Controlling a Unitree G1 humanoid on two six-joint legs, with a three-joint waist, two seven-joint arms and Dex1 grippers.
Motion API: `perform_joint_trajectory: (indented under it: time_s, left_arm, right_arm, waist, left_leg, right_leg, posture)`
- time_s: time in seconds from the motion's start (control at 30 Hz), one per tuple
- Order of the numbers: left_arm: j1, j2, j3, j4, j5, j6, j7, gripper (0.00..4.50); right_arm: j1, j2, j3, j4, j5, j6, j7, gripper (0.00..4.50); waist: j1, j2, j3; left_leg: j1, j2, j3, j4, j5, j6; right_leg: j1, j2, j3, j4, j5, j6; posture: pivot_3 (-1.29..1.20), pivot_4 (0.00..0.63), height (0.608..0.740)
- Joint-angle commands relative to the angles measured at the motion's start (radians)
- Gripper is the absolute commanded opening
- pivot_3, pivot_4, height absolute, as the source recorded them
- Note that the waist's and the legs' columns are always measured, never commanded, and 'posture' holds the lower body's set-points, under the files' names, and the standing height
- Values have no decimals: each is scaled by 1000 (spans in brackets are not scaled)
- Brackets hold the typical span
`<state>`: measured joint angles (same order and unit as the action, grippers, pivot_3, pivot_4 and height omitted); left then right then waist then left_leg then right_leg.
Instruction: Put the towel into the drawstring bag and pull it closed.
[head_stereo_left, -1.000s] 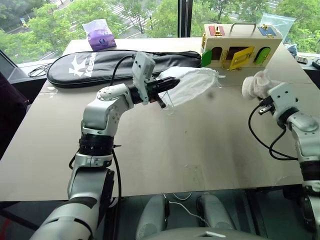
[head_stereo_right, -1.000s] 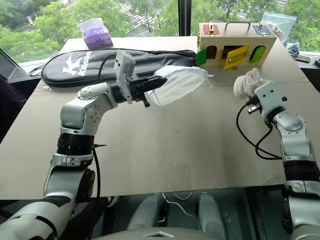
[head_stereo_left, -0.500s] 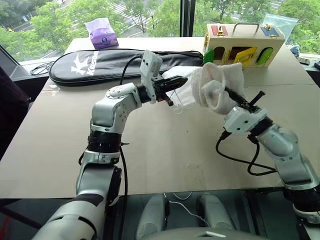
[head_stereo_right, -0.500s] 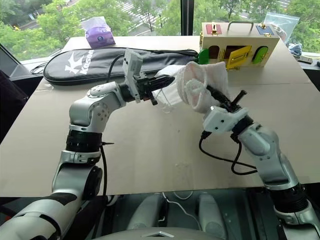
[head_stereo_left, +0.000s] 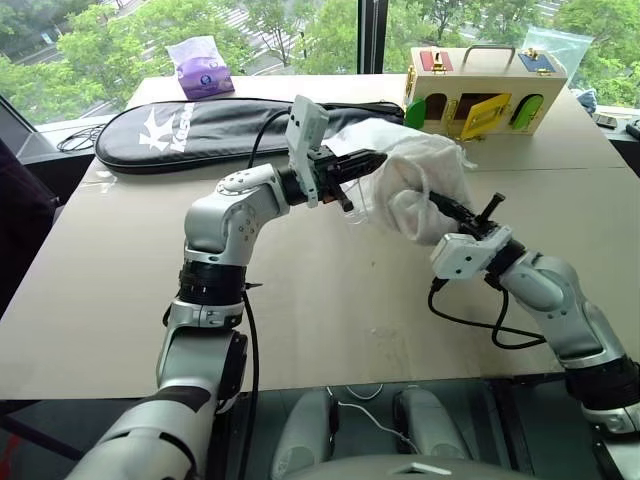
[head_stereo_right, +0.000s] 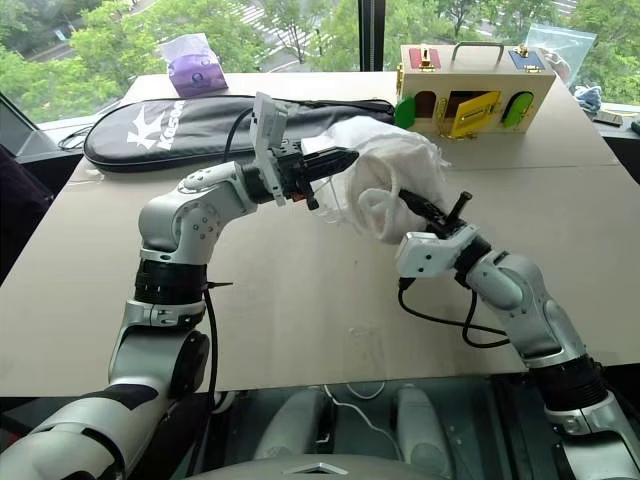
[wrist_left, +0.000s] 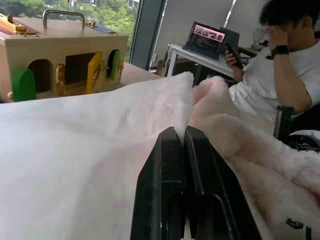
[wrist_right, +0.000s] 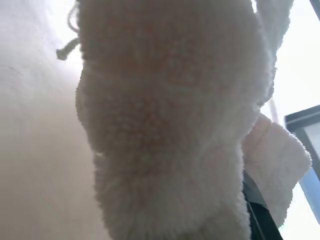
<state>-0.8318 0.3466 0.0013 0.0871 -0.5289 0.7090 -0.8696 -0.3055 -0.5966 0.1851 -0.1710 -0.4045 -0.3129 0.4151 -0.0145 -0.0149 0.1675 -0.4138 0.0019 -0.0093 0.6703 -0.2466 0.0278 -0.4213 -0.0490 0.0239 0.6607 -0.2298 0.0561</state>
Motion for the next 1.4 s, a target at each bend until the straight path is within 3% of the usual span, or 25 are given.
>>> perform_joint_trajectory:
  time_s: [0.03, 0.37, 0.53, 0.73, 0.9, 1.17, 1.33, 1.37, 1.4]
  left_arm:
    - [14, 12, -29, -61, 4, -30, -33, 0]
    - [87, 25, -71, -165, -29, 7, -79, 0]
    - [101, 14, -66, -191, -61, 45, -64, 0]
    - [91, -17, -40, -200, -117, 107, -22, 0]
    - [91, -16, -19, -188, -139, 133, -1, 0]
    - [68, -40, 18, -163, -204, 186, 34, 0]
    - [33, -61, 70, -105, -245, 219, 75, 0]
    - [27, -64, 79, -94, -252, 223, 82, 0]
    - [17, -65, 93, -76, -258, 225, 90, 0]
  right_arm:
    - [-36, -26, 1, 2, 47, -20, 66, 97]
    - [-121, 62, -35, -1, 254, 243, 186, 97]
    - [-168, 149, -39, 3, 248, 427, 133, 97]
    - [-203, 265, -30, 57, 218, 513, 15, 97]
    - [-219, 470, -179, -18, 505, 641, -17, 97]
    - [-212, 435, -124, -62, 509, 701, -4, 97]
    - [-223, 465, -148, -116, 591, 797, -18, 2417]
    - [-221, 464, -150, -123, 600, 811, -18, 3092]
    - [-214, 456, -150, -137, 610, 827, -13, 3381]
  waist:
    - [0, 0, 0]
    - [0, 0, 0]
    - [1, 0, 0]
    - [1, 0, 0]
    - [-3, 0, 0]
    - [0, 0, 0]
    - [-4, 0, 0]
    - [-4, 0, 0]
    - [-4, 0, 0]
  left_leg:
    - [0, 0, 0, 0, 0, 0]
    - [0, 1, 0, 0, -1, 2]
    - [0, 2, -1, 0, -1, 2]
    - [0, 1, -1, 0, -1, 2]
    - [0, 2, -2, 0, -1, 1]
    - [0, 1, -1, 0, -1, 2]
    - [0, 1, -2, 0, -1, 2]
    - [0, 1, -2, 0, -1, 2]
    - [0, 1, -2, 0, -1, 2]
  right_leg:
    - [0, 0, 0, 0, 0, 0]
    - [0, 0, 0, 1, 0, 0]
    - [0, 0, 0, 1, 0, 0]
    - [0, 0, 0, 1, 0, 0]
    - [0, 0, -1, 2, 0, 0]
    - [0, -2, -1, 1, 0, 0]
    - [0, 0, -2, 2, 0, 0]
    - [0, 0, -2, 2, 0, 0]
    - [0, 0, -2, 2, 0, 0]
  posture:
    - [0, 150, 740]
    - [0, 150, 740]
    - [0, 150, 740]
    - [0, 150, 740]
    - [0, 150, 740]
    - [0, 150, 740]
    - [0, 150, 740]
    - [0, 150, 740]
    - [0, 150, 740]
